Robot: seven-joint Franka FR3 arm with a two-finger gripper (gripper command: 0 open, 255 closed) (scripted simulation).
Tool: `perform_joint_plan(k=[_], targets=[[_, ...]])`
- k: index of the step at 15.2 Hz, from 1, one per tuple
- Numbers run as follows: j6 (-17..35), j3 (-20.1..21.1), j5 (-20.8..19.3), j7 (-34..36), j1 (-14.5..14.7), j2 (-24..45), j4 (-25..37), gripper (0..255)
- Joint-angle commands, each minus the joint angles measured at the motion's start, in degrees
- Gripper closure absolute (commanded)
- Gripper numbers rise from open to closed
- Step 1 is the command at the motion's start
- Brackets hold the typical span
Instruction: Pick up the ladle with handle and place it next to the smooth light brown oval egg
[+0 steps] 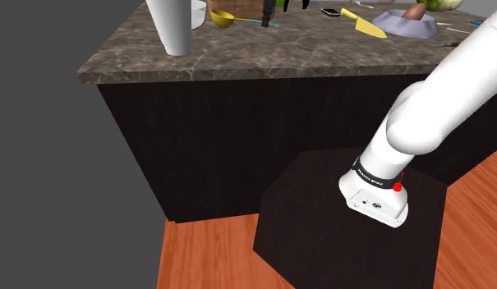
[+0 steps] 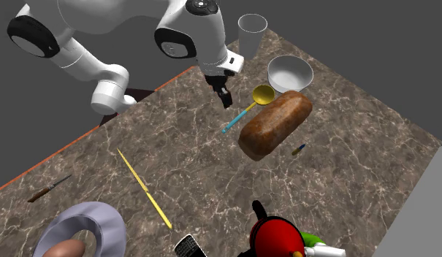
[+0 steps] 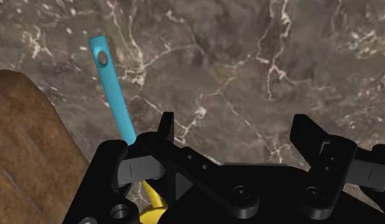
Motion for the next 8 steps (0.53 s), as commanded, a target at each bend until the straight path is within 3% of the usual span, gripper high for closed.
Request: perform_joint_plan(k=[1,8], targets=[[0.0,-0.6,0.0,-3.9,0.3,4.6,5.1,0],[-1.3,-0.8,0.8,-15.2,0.7,19.8,23.2,0]])
